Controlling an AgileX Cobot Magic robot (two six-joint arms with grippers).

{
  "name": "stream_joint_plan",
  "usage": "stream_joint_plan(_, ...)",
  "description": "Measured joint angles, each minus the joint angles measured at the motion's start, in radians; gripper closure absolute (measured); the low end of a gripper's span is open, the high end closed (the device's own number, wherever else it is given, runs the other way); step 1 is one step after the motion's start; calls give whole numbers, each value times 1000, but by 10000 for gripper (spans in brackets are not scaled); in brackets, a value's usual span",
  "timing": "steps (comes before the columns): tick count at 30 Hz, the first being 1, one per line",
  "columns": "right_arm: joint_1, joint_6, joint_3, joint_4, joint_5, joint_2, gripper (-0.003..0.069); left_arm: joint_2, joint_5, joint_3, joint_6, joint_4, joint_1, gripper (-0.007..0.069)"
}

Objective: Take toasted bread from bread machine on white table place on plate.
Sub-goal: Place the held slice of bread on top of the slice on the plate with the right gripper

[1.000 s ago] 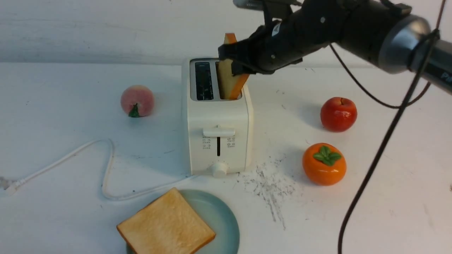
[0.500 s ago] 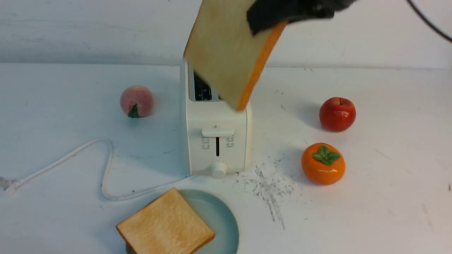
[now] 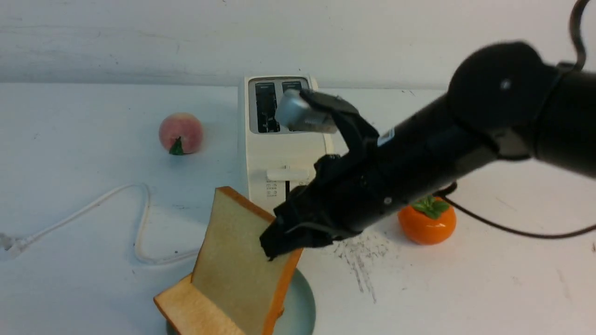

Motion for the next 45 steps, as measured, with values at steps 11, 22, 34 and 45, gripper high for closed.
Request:
stream_joint_plan(11, 3, -93, 119, 272, -240, 65, 545, 0, -1, 0, 0, 1, 0, 638)
stream_joint_plan(22, 23, -409, 119, 545, -232, 170, 451, 0, -1, 0, 0, 7, 0, 638)
stream_joint_plan(34, 23, -408, 119, 371, -217, 206, 213, 0, 1, 0, 0, 11, 0, 638)
stream_joint_plan(45, 23, -49, 119, -212, -123, 122, 205, 0, 3, 0, 0, 19, 0, 638)
